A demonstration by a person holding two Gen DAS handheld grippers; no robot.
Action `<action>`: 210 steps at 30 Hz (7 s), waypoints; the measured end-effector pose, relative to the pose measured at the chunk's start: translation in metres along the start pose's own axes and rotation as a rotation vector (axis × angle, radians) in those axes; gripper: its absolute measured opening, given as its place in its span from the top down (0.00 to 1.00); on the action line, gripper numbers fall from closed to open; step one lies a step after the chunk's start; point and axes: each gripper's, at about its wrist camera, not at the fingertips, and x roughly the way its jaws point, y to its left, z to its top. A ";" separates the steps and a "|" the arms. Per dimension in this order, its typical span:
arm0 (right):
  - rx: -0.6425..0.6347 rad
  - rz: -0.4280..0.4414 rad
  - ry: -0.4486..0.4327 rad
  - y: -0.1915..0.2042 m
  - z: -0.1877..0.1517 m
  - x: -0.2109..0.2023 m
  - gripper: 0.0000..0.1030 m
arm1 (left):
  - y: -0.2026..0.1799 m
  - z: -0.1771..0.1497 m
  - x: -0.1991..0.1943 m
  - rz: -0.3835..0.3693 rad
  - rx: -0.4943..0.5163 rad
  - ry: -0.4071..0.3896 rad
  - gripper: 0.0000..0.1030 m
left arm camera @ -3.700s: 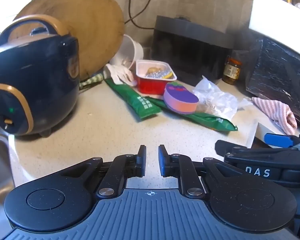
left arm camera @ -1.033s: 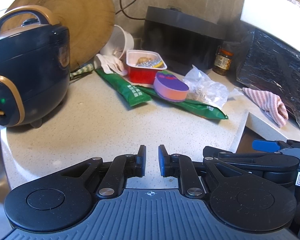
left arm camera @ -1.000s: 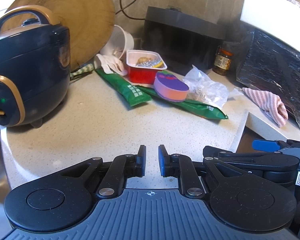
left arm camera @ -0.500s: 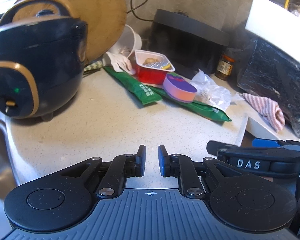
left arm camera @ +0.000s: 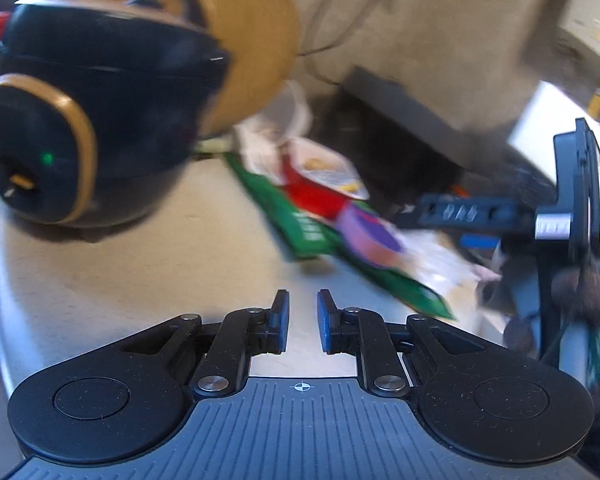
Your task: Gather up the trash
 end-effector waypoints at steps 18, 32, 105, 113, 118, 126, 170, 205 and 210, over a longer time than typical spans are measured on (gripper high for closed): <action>0.255 0.218 0.233 -0.056 0.091 0.210 0.66 | 0.007 0.021 0.026 0.251 -0.066 0.031 0.83; 0.059 0.344 0.076 -0.005 0.076 0.084 0.71 | 0.002 0.010 -0.003 0.183 -0.075 -0.021 0.83; -0.332 0.216 -0.202 0.033 0.127 0.121 0.99 | -0.009 0.020 0.011 0.274 -0.111 -0.006 0.85; -0.295 0.234 -0.178 0.009 0.100 0.068 0.88 | -0.033 0.017 0.014 0.157 -0.036 -0.006 0.85; -0.222 0.162 -0.177 -0.018 0.091 0.075 0.19 | -0.031 0.013 0.012 0.149 -0.053 -0.009 0.85; -0.107 0.091 -0.056 -0.020 0.103 0.141 0.15 | -0.025 0.010 0.011 0.174 -0.077 0.008 0.85; 0.222 0.402 0.131 -0.113 -0.029 0.115 0.00 | -0.065 0.211 0.263 0.360 0.127 0.105 0.82; 0.158 0.358 0.230 -0.080 0.070 0.169 0.54 | -0.051 0.188 0.258 0.312 0.126 0.308 0.76; 0.193 0.398 0.249 -0.072 0.069 0.156 0.73 | -0.051 0.185 0.243 0.195 0.046 0.306 0.78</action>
